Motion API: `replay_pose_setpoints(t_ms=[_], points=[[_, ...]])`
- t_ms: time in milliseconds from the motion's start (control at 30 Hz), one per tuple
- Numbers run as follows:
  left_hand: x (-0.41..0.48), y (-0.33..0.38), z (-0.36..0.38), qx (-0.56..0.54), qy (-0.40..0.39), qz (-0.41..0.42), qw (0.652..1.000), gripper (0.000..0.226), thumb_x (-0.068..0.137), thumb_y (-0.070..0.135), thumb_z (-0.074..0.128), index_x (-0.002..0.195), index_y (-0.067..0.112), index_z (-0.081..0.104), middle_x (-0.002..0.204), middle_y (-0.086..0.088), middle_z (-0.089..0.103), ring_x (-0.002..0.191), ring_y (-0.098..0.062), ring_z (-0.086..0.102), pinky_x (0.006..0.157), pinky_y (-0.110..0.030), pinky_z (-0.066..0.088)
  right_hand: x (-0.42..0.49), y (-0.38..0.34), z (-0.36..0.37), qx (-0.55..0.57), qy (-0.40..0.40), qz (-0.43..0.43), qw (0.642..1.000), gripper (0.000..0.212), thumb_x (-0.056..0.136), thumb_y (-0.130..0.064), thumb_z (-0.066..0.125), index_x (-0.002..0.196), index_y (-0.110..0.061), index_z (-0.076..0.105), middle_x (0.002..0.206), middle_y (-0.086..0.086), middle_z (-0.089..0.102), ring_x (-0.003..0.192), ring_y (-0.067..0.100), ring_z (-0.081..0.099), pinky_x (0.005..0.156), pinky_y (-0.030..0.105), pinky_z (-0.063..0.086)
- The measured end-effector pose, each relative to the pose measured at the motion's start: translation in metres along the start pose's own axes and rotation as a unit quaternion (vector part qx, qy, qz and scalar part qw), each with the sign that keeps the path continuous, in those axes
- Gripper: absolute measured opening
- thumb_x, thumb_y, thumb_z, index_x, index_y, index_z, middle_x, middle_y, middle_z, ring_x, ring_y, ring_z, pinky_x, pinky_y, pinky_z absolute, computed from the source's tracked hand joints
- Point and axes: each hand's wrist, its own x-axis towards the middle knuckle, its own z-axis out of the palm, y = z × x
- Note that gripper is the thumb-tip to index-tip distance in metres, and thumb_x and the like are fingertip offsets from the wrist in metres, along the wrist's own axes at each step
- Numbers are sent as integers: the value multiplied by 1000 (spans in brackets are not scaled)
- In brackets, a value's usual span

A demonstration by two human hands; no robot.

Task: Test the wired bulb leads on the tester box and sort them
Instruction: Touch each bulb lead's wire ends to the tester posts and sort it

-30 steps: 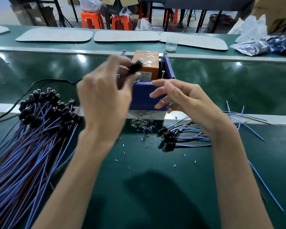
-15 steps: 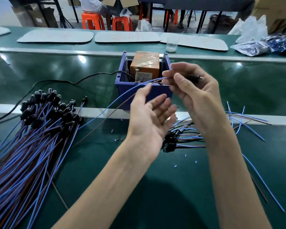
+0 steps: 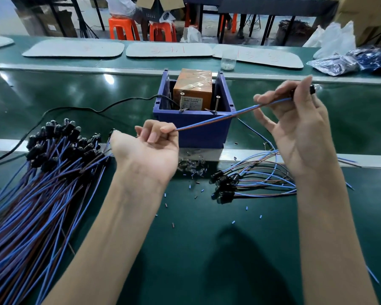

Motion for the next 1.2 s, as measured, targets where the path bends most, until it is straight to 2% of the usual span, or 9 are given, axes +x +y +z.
replay_pose_setpoints(t_ms=[233,367,433,533,767,933,1000,1100,1200], points=[[4,0,-2,-20,-19,45,999,42,103,32,12,70,15,30,44,0,27,30,-15,23,39,-16,32,2,0,7,108,63,37,991,38,104,-37,28,78,-15,47,53,-3,49,55,13,53,65,27,52],[8,6,-2,-14,-34,40,998,37,103,30,13,75,14,33,47,1,28,32,-13,23,38,-17,28,4,-4,2,132,141,67,979,37,103,-36,33,72,-18,43,47,-6,30,42,8,30,39,16,33],[8,4,-3,33,-70,31,997,40,104,29,16,71,16,35,46,4,25,33,-11,21,37,-17,24,4,-5,-4,105,153,87,979,36,102,-34,36,68,-21,40,45,-9,22,40,5,18,34,15,19],[7,-5,-4,183,-128,10,975,38,103,21,27,66,19,36,45,8,20,34,-7,16,35,-18,17,3,-6,-10,38,135,98,985,36,100,-25,40,65,-21,36,42,-11,20,38,4,13,33,16,11],[3,-29,-12,498,-195,55,843,37,103,29,36,67,20,42,45,12,24,35,-3,17,34,-15,17,0,-3,0,-49,106,71,991,30,92,-19,59,62,-14,63,49,-7,27,41,5,17,35,16,14],[6,-38,-22,681,-212,206,671,41,102,35,42,63,22,50,43,12,34,42,-7,26,43,-23,23,-3,-1,11,-63,18,72,995,20,88,-22,62,82,-7,73,57,-5,47,42,3,22,34,13,17],[8,-38,-27,712,-221,251,617,41,101,36,42,64,22,50,42,11,38,44,-10,29,48,-28,25,-5,0,16,-86,-8,80,993,22,86,-26,62,89,-7,73,67,-2,60,45,4,31,35,11,19],[10,-38,-30,732,-220,298,572,40,102,36,41,64,22,48,42,11,40,44,-12,32,46,-24,24,-6,0,23,-105,-33,99,989,31,77,-34,64,93,-8,72,79,3,70,49,5,39,36,9,21],[12,-37,-30,738,-219,322,552,39,102,36,41,65,23,47,42,14,44,42,-12,35,44,-22,22,-6,1,24,-118,-15,102,988,24,78,-26,68,94,-8,71,76,1,70,50,5,43,39,8,27]])
